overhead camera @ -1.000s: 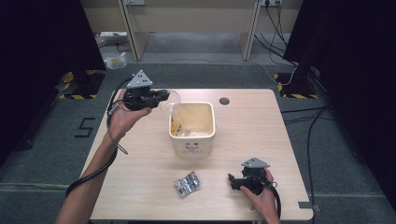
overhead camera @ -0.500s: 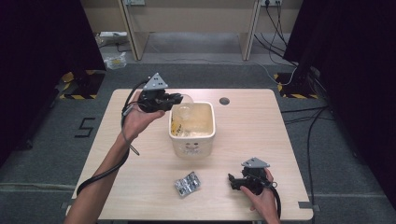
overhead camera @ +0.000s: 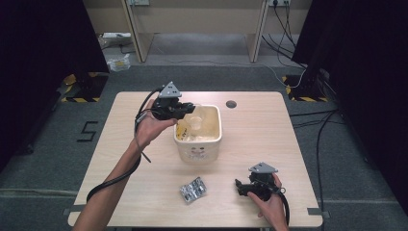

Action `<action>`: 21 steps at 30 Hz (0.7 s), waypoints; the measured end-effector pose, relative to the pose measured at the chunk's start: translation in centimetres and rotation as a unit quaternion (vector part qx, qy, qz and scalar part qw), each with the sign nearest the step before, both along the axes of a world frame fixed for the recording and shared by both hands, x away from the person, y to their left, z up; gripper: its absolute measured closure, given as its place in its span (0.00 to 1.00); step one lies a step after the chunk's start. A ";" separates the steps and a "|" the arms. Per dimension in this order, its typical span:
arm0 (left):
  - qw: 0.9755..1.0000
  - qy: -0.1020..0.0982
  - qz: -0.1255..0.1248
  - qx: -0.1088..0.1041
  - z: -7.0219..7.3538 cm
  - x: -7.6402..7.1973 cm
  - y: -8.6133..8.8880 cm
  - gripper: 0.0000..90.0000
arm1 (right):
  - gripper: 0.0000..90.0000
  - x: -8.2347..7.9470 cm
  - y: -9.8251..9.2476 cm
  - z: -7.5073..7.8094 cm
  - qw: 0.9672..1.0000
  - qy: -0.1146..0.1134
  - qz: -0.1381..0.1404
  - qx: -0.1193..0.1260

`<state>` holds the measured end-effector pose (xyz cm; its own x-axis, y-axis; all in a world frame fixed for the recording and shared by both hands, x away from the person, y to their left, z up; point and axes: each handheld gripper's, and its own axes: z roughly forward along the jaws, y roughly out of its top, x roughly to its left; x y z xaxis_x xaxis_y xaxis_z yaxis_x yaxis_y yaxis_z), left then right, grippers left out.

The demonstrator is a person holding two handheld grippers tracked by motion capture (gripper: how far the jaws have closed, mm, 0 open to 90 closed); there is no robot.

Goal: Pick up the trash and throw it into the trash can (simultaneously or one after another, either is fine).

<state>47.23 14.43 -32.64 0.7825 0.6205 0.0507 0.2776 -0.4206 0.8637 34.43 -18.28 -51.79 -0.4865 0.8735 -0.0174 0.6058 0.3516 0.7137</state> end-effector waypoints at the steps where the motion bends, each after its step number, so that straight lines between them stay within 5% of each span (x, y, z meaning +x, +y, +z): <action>1: 1.000 0.002 0.000 0.000 -0.2 0.1 -0.1 0.90 | 0.08 0.0 0.0 0.0 1.000 0.000 0.000 0.000; 9: 1.000 0.014 0.003 0.005 -1.4 0.5 -0.2 0.90 | 0.08 0.0 0.0 0.0 1.000 0.000 0.000 0.000; 21: 0.998 0.043 0.003 0.041 -4.1 1.1 -0.3 0.89 | 0.08 0.0 0.0 0.0 1.000 0.000 0.000 0.000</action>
